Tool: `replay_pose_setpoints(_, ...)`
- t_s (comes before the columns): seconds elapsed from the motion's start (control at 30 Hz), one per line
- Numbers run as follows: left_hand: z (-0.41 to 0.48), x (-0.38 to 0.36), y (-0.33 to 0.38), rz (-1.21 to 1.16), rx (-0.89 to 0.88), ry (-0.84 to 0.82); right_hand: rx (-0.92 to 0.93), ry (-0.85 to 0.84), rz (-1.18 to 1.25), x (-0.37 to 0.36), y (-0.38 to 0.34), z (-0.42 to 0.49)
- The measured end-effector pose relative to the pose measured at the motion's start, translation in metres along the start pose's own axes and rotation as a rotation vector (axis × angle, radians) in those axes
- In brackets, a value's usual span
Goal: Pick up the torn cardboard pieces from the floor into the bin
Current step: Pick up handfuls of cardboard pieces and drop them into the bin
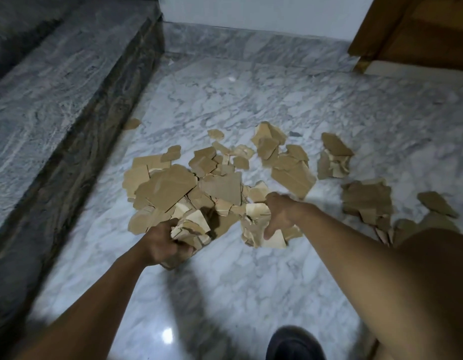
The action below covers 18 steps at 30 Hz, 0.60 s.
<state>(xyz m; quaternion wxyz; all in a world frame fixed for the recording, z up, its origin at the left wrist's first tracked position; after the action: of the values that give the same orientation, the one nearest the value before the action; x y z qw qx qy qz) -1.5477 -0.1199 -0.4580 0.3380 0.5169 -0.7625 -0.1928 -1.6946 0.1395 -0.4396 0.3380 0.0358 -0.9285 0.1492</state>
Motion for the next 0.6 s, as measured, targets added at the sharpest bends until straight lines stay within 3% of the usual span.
replay_pose_setpoints(0.07, -0.006, 0.004, 0.001, 0.365, -0.007, 0.083, 0.032, 0.037, -0.01, -0.003, -0.001, 0.005)
replay_pose_setpoints(0.13, -0.009, 0.01, 0.007, 0.538, -0.042, 0.19, 0.092, 0.048, -0.024, -0.001, -0.004, 0.003)
replay_pose_setpoints(0.3, -0.006, 0.009, 0.008, 0.516, -0.029, 0.209, 0.143, -0.003, 0.122, 0.02, 0.001, -0.019)
replay_pose_setpoints(0.47, -0.007, 0.004, 0.008, 0.56, -0.132, 0.251, 0.118, 0.243, -0.021, 0.077, 0.009, -0.035)
replay_pose_setpoints(0.6, -0.01, -0.001, 0.005, 0.641, -0.194, 0.269, 0.077, 0.304, -0.072, 0.045, 0.01, -0.038)
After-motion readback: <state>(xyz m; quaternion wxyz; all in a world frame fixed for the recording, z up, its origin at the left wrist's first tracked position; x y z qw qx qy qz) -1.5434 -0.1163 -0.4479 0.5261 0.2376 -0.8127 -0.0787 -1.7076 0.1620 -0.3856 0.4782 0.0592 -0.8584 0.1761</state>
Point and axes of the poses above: each hand's wrist, its own z-axis towards the middle knuckle, its own x-axis out of the back of the hand, y = z × x, the point moved 9 cm from there along z, towards the middle knuckle, and after that the axes turned 12 degrees about z, right-handed, at the moved point
